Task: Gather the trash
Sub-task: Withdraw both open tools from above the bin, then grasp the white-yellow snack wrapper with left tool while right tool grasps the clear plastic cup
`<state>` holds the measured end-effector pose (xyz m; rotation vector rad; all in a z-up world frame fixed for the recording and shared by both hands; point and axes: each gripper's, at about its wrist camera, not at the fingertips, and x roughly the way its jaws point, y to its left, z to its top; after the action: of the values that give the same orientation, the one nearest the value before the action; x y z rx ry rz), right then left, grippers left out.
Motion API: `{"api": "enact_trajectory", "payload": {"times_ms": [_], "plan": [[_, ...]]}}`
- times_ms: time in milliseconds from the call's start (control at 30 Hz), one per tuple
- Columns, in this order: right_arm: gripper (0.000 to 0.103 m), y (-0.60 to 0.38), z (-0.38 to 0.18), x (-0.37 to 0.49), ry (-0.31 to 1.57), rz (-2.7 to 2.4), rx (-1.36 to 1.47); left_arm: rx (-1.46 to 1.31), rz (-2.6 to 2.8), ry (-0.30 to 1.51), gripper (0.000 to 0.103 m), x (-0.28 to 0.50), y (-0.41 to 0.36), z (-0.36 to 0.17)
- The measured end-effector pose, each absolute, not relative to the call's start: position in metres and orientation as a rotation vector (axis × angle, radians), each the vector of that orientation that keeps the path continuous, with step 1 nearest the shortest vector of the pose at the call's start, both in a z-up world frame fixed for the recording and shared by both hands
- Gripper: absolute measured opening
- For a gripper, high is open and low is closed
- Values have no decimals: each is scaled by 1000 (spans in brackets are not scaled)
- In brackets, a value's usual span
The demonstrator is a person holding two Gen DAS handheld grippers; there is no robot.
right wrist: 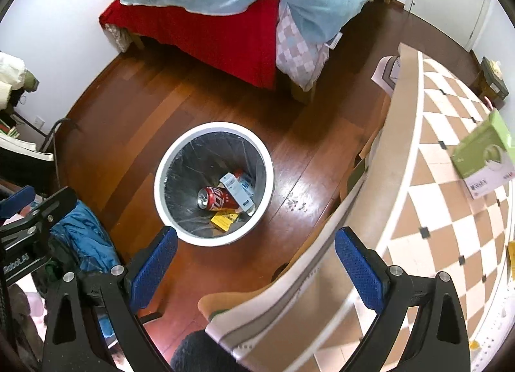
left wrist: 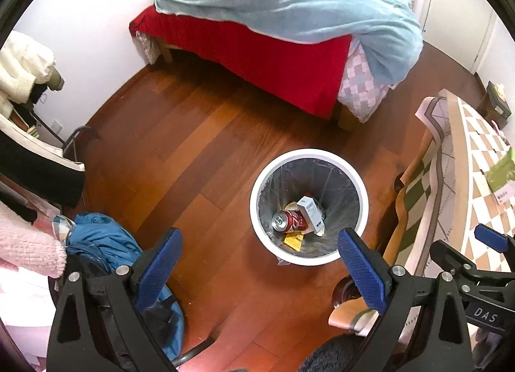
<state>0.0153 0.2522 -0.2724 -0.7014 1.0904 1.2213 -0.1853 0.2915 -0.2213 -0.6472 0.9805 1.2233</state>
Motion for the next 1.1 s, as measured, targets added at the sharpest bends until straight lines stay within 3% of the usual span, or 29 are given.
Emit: {"api": "enact_trajectory", "payload": {"times_ms": [567, 733, 967, 1000, 1100], "plan": [[100, 138, -177, 36, 1047, 1312, -449, -521, 1242, 854, 99, -166, 188, -139], [100, 83, -178, 100, 1110, 1197, -380, -524, 1139, 888, 99, -104, 162, -163], [99, -23, -223, 256, 1193, 791, -276, -496, 979, 1048, 99, 23, 127, -229], [98, -40, -232, 280, 1208, 737, -252, -492, 963, 1075, 99, 40, 123, -238], [69, -81, -260, 345, 1268, 619, -181, -487, 914, 1156, 99, 85, 120, -269]]}}
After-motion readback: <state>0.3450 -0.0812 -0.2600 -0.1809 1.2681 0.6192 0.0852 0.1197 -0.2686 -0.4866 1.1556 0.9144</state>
